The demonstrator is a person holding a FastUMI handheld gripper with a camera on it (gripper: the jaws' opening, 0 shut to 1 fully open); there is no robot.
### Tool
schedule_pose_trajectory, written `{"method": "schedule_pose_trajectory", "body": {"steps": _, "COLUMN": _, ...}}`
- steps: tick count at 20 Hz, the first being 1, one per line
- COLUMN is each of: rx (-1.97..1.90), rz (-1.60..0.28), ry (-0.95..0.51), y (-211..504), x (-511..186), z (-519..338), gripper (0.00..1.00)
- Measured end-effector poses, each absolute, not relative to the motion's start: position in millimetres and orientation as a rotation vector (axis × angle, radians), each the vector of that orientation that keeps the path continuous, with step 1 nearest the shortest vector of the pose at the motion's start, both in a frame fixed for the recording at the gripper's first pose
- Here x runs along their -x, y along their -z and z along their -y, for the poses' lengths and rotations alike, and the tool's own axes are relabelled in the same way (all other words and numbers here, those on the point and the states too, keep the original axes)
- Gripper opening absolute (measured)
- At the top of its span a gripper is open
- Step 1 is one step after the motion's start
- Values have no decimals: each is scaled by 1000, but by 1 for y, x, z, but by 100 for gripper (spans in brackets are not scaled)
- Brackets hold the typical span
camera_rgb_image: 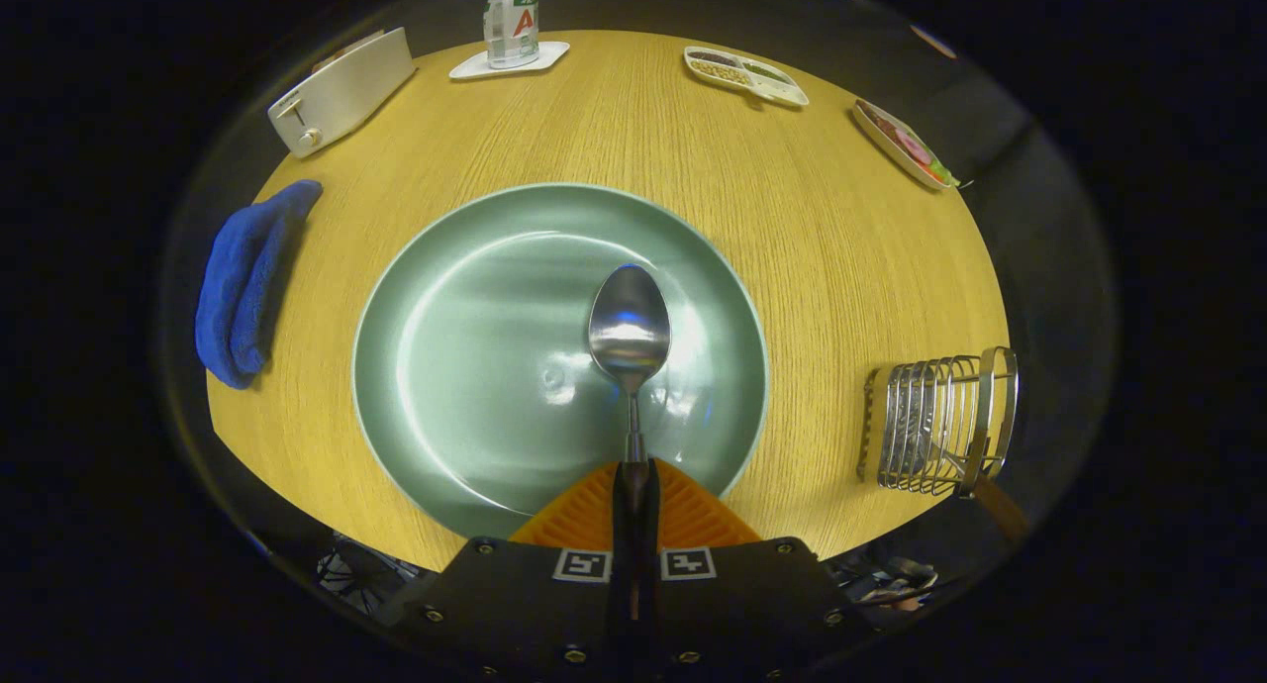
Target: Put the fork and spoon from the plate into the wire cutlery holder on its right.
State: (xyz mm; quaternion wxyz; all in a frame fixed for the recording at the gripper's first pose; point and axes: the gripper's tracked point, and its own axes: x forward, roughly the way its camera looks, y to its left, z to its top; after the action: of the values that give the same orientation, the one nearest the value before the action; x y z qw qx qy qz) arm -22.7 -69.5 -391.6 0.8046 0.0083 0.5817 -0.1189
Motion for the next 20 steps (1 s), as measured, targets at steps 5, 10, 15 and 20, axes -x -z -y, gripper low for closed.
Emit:
{"method": "schedule_pose_trajectory", "body": {"steps": 5, "rx": -22, "rz": -1171, "ry": 308, "y": 362, "x": 13, "z": 79, "gripper": 4}}
{"method": "schedule_pose_trajectory", "body": {"steps": 10, "rx": -79, "rz": -1089, "ry": 391, "y": 326, "x": 12, "z": 97, "gripper": 4}}
{"method": "schedule_pose_trajectory", "body": {"steps": 15, "rx": -97, "rz": -1039, "ry": 473, "y": 295, "x": 14, "z": 121, "gripper": 4}}
{"method": "schedule_pose_trajectory", "body": {"steps": 20, "rx": -156, "rz": -1028, "ry": 573, "y": 276, "x": 25, "z": 141, "gripper": 4}}
